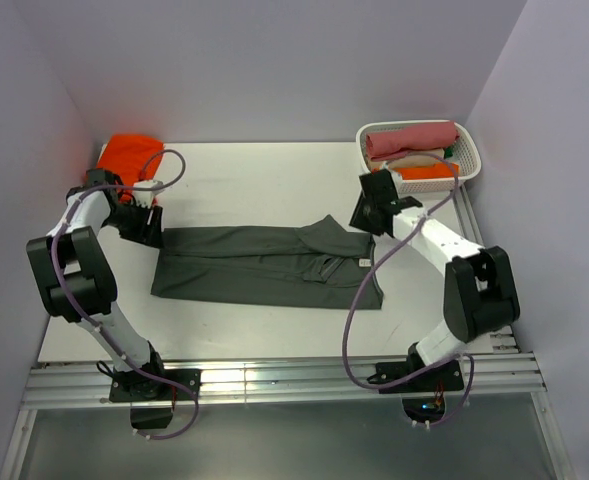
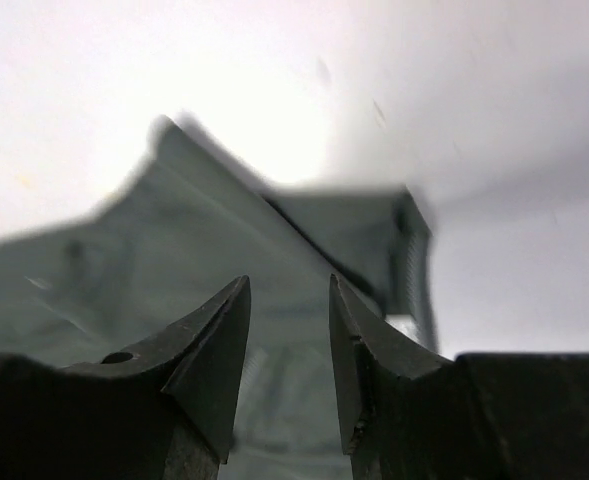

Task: Roll the t-shirts
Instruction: Fold the tshirt

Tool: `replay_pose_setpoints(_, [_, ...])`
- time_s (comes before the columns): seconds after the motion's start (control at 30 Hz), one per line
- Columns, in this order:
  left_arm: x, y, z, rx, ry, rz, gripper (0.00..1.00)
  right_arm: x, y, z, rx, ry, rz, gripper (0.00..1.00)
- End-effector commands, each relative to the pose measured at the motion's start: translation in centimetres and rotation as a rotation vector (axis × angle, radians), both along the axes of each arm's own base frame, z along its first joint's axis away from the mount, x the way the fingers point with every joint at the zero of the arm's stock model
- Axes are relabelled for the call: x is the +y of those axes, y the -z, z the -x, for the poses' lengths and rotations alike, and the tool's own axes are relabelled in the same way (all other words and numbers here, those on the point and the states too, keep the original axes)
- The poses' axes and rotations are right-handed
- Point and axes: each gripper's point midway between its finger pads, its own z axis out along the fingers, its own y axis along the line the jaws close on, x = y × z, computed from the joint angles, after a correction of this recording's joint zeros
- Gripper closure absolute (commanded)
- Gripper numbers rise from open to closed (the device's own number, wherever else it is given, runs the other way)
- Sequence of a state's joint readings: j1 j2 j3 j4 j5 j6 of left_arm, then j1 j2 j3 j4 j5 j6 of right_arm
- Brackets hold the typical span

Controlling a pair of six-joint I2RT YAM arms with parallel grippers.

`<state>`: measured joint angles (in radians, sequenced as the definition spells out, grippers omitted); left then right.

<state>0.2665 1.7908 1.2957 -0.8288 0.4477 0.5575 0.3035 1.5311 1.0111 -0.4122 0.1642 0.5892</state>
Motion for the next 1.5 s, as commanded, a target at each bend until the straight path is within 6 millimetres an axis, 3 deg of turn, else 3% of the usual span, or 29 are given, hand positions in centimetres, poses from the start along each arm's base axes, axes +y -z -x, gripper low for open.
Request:
replay_pose_setpoints(0.0, [0.4, -3.9, -1.3, -0.106, 0.008, -0.017, 0.41, 1.8, -0.4, -3.3, -0.007, -0.054, 0.014, 0.56])
replay_pose_setpoints(0.03, [0.4, -4.0, -1.3, -0.105, 0.002, -0.016, 0.41, 2.4, -1.4, -4.7, -0.026, -0.06, 0.008, 0.57])
replay_pose_setpoints(0.07, [0.5, -4.2, -1.4, -0.11, -0.003, -0.022, 0.41, 2.6, -1.3, -5.5, -0.021, -0.062, 0.013, 0.57])
replay_pose_setpoints(0.1, [0.6, -4.3, -1.5, -0.111, -0.007, -0.029, 0.41, 3.0, 0.1, -6.0, 0.014, -0.072, 0.028, 0.57])
replay_pose_setpoints(0.13, [0.8, -4.6, -1.7, -0.114, -0.018, -0.03, 0.41, 3.5, -0.9, -7.4, -0.006, -0.074, 0.024, 0.57])
replay_pose_setpoints(0.2, [0.8, -4.9, -2.0, -0.12, -0.023, -0.031, 0.41, 4.0, 0.5, -8.6, 0.023, -0.085, 0.038, 0.57])
replay_pose_setpoints(0.23, [0.8, -5.0, -2.0, -0.116, -0.029, -0.027, 0.41, 4.5, -0.3, -9.7, 0.004, -0.086, 0.038, 0.56])
replay_pose_setpoints(0.3, [0.7, -5.4, -2.2, -0.116, -0.03, -0.02, 0.41, 4.9, 1.5, -10.6, 0.044, -0.096, 0.051, 0.56])
replay_pose_setpoints(0.33, [0.8, -5.4, -2.3, -0.117, -0.031, -0.021, 0.42, 5.3, 1.1, -11.4, 0.035, -0.099, 0.057, 0.56])
replay_pose_setpoints(0.43, [1.0, -5.6, -2.4, -0.122, -0.034, -0.031, 0.42, 6.1, 2.5, -12.1, 0.063, -0.117, 0.069, 0.54])
replay_pose_setpoints(0.5, [1.0, -5.6, -2.5, -0.12, -0.032, -0.034, 0.42, 6.6, 3.5, -12.0, 0.087, -0.132, 0.077, 0.53])
replay_pose_setpoints(0.8, [0.9, -5.2, -2.3, -0.101, -0.03, -0.025, 0.43, 7.6, 4.7, -10.8, 0.103, -0.145, 0.093, 0.55])
replay_pose_setpoints(0.97, [0.8, -4.8, -2.1, -0.088, -0.03, -0.017, 0.44, 7.5, 4.7, -10.3, 0.11, -0.142, 0.1, 0.76])
replay_pose_setpoints(1.13, [0.8, -4.6, -1.9, -0.086, -0.026, -0.018, 0.45, 7.1, 3.4, -9.8, 0.093, -0.133, 0.11, 0.99])
replay_pose_setpoints(1.47, [0.7, -3.6, -1.5, -0.061, -0.022, -0.017, 0.46, 7.2, -0.7, -7.1, 0.019, -0.127, 0.103, 1.0])
